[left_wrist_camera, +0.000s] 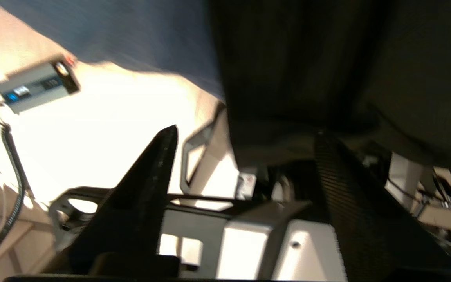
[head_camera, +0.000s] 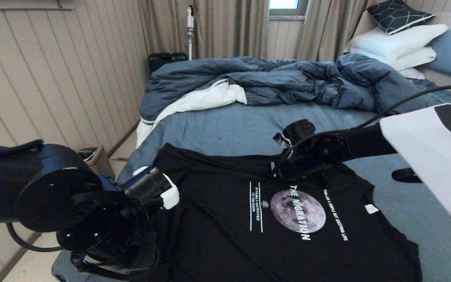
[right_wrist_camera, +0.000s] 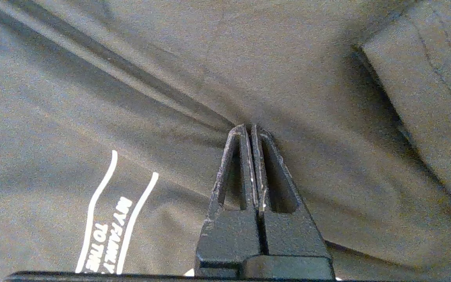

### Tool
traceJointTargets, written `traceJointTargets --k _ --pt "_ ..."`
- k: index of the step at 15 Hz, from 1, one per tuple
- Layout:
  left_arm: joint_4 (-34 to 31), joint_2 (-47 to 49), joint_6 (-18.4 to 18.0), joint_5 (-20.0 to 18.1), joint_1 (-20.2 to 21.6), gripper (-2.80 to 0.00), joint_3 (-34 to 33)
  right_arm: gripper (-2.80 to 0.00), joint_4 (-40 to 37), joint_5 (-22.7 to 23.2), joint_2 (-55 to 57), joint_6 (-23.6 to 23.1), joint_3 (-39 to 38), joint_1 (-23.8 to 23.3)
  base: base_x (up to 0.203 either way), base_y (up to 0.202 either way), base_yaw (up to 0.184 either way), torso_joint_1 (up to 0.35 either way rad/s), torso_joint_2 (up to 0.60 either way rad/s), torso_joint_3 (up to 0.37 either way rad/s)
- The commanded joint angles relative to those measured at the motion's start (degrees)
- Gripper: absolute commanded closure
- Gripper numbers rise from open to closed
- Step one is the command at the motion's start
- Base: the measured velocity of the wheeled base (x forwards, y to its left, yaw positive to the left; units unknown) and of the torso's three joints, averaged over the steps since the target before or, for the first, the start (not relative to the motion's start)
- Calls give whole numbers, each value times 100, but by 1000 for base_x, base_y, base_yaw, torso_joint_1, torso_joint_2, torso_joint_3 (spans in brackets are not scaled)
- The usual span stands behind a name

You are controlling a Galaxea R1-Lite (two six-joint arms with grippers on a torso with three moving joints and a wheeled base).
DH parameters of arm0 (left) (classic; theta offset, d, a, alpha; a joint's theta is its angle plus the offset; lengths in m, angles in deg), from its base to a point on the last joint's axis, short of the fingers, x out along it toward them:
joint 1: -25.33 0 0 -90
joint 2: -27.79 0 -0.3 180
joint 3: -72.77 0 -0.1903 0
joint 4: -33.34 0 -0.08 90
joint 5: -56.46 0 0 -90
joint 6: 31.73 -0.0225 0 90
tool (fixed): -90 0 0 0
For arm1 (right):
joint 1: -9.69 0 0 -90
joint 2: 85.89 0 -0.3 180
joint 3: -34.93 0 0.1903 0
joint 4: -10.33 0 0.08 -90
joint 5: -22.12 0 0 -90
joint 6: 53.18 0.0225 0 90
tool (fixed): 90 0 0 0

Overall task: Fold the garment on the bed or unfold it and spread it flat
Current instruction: Unford the black T-shirt

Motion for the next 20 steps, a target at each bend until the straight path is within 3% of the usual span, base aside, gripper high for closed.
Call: traceJointTargets --k 1,4,9,10,14,16,20 --pt "-23 -339 -105 139 265 -280 25 0 -9 7 -19 7 -4 -6 0 0 0 0 0 0" --pt "-21 -836 -495 484 732 -280 176 0 -9 7 -37 7 -13 2 0 0 0 0 0 0" --pt "49 -1012 -938 487 1514 -280 649 0 -9 7 -38 7 4 -7 0 0 0 0 0 0" --pt "87 -969 -966 409 1549 0 923 0 -9 4 -46 7 16 -18 0 0 0 0 0 0" --pt "868 -322 -1238 -433 1588 0 1459 0 -45 -41 -244 -11 155 -349 0 0 0 0 0 0" --pt "1530 13 -1347 -543 1658 0 1328 0 -65 -46 -503 -48 257 -683 0 0 0 0 0 0" --pt "2213 213 -1395 -575 1760 0 1041 0 -545 -33 -720 -173 740 -1369 0 0 0 0 0 0"
